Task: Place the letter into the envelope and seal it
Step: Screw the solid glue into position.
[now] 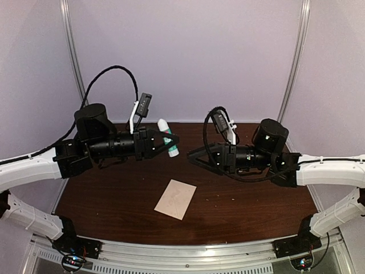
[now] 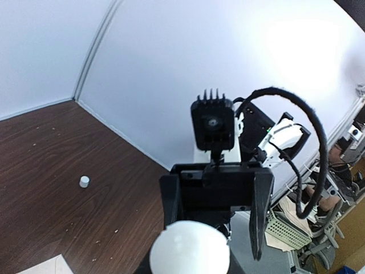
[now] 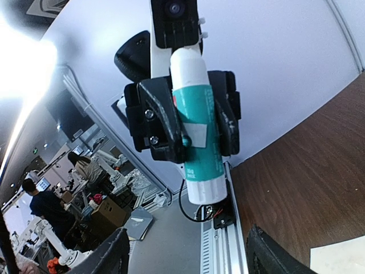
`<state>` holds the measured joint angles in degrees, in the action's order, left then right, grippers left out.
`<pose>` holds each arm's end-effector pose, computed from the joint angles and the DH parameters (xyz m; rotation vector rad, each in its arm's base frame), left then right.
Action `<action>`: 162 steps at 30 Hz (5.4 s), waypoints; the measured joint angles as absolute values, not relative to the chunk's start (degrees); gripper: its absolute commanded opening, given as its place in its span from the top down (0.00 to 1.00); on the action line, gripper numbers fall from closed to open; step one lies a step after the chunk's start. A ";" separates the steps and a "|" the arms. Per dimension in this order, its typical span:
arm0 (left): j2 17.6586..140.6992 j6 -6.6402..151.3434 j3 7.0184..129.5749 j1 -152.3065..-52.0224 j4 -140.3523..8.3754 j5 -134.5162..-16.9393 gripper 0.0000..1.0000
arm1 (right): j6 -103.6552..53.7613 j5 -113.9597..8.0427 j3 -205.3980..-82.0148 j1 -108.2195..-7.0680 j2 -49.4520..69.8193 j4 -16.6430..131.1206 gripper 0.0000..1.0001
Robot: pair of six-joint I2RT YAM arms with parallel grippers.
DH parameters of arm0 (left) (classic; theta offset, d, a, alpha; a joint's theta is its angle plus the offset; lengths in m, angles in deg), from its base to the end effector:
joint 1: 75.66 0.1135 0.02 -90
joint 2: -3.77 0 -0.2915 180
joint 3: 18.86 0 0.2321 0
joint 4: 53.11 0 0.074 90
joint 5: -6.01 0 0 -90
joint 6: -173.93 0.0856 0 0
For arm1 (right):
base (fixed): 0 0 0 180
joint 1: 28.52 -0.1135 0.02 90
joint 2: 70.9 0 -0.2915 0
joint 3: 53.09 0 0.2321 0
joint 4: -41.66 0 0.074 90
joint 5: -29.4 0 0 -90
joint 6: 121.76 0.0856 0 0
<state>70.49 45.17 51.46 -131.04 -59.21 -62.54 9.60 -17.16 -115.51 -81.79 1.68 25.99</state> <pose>0.1390 -0.2564 0.3891 0.5915 1.7589 -1.5153 0.1303 0.2730 0.3638 -0.9028 1.5867 1.8047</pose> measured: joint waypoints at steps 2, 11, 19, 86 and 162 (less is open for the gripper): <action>71.80 45.67 53.21 -132.33 -58.20 -61.20 0.96 | 10.04 -15.69 -116.65 -83.69 3.01 24.77 0.37; 74.73 45.89 54.37 -134.62 -54.07 -57.62 0.96 | 15.37 -9.99 -117.41 -86.03 6.71 16.15 0.50; 75.10 45.43 54.45 -135.06 -51.99 -56.33 0.96 | 15.98 -9.20 -117.39 -86.06 6.71 14.93 0.43; 79.41 29.17 53.03 -135.10 -66.81 -90.36 0.99 | -7.82 -82.60 -148.49 -100.17 22.64 74.82 0.82; 75.71 39.55 58.39 -133.20 -66.40 -82.01 0.99 | -12.95 -47.85 -150.53 -89.01 15.69 73.75 0.93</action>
<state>75.71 39.55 58.39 -133.20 -66.40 -82.01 -12.95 -47.85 -150.53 -89.01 15.69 73.75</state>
